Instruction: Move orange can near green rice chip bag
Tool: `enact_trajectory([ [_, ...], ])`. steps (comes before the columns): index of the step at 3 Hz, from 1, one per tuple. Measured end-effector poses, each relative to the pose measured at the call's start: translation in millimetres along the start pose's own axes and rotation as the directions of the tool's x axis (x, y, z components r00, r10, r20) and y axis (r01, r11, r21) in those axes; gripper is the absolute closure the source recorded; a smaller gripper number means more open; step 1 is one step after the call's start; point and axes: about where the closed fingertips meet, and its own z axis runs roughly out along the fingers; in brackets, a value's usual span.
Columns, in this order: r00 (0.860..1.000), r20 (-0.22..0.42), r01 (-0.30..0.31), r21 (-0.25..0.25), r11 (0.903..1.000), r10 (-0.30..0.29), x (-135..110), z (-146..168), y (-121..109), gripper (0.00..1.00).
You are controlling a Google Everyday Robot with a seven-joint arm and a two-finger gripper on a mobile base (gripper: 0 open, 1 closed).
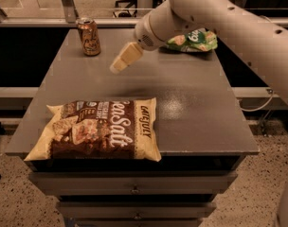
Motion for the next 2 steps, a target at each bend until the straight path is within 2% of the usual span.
enact_trajectory([
  [1,0.995,0.089,-0.038,0.011,0.9992,0.037,-21.7,37.4,-14.3,0.00],
  [2,0.983,0.164,-0.086,-0.006,0.9963,0.086,-43.6,70.7,-27.4,0.00],
])
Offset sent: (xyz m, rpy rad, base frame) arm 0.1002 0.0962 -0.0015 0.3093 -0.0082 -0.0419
